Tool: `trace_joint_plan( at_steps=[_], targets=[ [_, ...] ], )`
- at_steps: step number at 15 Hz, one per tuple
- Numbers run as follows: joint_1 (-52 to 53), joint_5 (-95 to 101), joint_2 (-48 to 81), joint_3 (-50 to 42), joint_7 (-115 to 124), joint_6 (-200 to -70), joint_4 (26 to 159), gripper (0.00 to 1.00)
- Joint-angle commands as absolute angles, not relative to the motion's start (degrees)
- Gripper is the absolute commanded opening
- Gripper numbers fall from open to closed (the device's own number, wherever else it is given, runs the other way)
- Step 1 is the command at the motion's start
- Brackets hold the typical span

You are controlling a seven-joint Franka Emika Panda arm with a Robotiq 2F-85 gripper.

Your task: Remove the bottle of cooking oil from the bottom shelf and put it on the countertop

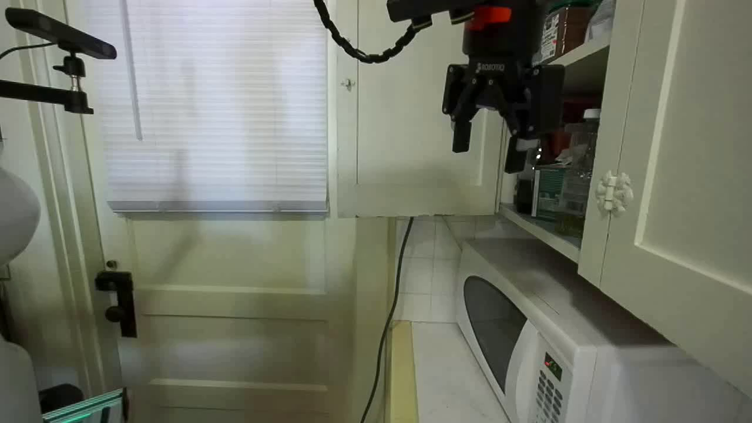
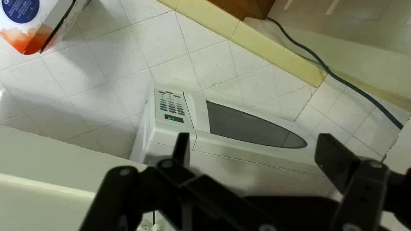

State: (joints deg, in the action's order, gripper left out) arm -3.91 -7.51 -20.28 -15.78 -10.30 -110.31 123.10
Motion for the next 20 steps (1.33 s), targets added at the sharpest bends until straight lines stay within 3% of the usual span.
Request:
trace_joint_plan(
  at_steps=[1,9,20],
  targets=[
    [-5.39,-8.04,-20.08,-14.57,-10.74,-110.11,122.95,1.0],
    [-4.89,-7.95,-20.31,-12.4,-8.12,-112.51,122.52,1.0],
    [-8.58,17.45,-22.62,3.07,11.41,-145.18,129.31,1.0]
  ],
)
